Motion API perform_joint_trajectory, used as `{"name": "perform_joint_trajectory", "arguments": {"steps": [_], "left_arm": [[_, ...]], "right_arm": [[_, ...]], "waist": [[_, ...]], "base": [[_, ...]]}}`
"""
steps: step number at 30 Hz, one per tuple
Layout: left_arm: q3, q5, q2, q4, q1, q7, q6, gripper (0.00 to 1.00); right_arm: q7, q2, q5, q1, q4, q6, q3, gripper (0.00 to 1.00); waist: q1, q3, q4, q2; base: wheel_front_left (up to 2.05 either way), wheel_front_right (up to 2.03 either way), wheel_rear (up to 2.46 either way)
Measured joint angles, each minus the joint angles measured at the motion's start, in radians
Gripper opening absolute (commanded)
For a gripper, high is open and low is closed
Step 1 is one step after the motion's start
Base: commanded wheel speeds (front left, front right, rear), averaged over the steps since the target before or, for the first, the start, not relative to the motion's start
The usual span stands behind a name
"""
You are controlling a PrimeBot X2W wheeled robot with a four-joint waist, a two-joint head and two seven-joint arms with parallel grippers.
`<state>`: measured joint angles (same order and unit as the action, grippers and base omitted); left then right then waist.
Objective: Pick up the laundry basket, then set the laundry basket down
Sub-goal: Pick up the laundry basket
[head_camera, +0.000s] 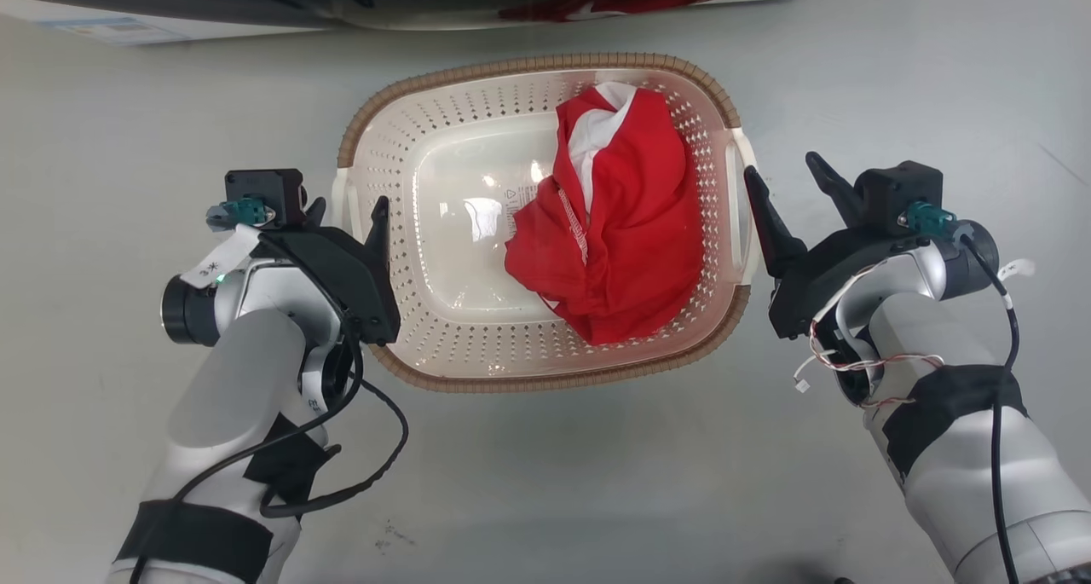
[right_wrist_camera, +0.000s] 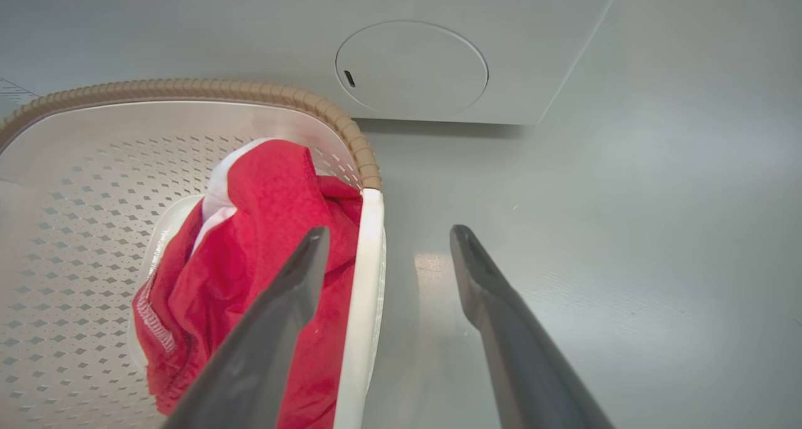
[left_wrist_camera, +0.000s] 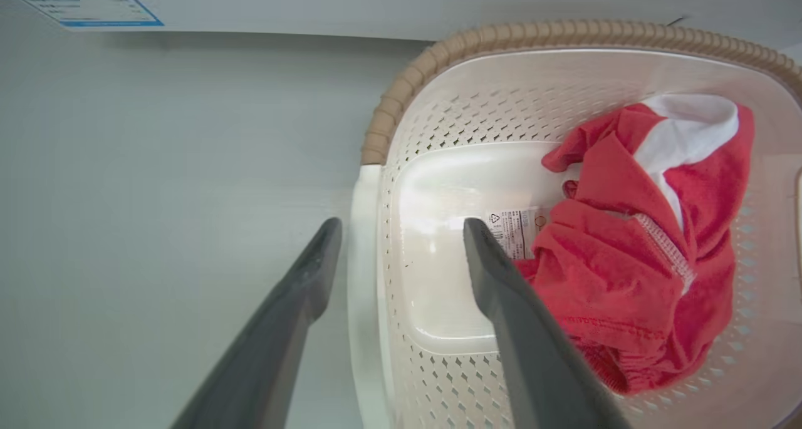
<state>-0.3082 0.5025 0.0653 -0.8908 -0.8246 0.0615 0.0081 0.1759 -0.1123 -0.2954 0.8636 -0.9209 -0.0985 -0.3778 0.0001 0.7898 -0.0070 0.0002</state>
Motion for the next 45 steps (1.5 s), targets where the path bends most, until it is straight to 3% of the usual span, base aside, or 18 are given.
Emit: {"name": "perform_joint_trajectory", "arguments": {"steps": [21, 22, 23, 24, 45], "left_arm": [[0.009, 0.016, -0.01, -0.144, -0.098, -0.014, -0.018, 1.0], [0.009, 0.016, -0.01, -0.15, -0.099, -0.019, -0.018, 0.91], [0.008, 0.016, -0.009, -0.159, -0.102, -0.019, -0.018, 0.19], [0.009, 0.016, -0.01, -0.168, -0.106, -0.019, -0.018, 0.0], [0.002, 0.038, -0.04, -0.3, -0.133, -0.037, -0.062, 0.0]], "right_arm": [[0.012, 0.022, 0.0, 0.098, -0.122, -0.016, -0.046, 1.0], [0.012, 0.024, 0.0, 0.106, -0.126, -0.017, -0.049, 0.3], [0.012, 0.026, 0.0, 0.113, -0.129, -0.017, -0.052, 0.0], [0.016, 0.028, 0.0, 0.116, -0.132, -0.018, -0.053, 0.0], [0.037, 0.05, -0.023, 0.129, -0.253, -0.03, -0.073, 0.0]], "waist": [[-0.0001, 0.096, -0.003, -0.0002], [-0.0001, 0.099, -0.002, -0.0002], [0.0, 0.102, -0.002, -0.0001], [0.0, 0.105, -0.003, -0.0002], [0.0, 0.031, -0.011, -0.0001]], "base": [[0.0, 0.0, 0.0], [0.0, 0.0, 0.0], [0.0, 0.0, 0.0], [0.0, 0.0, 0.0], [0.0, 0.0, 0.0]]}}
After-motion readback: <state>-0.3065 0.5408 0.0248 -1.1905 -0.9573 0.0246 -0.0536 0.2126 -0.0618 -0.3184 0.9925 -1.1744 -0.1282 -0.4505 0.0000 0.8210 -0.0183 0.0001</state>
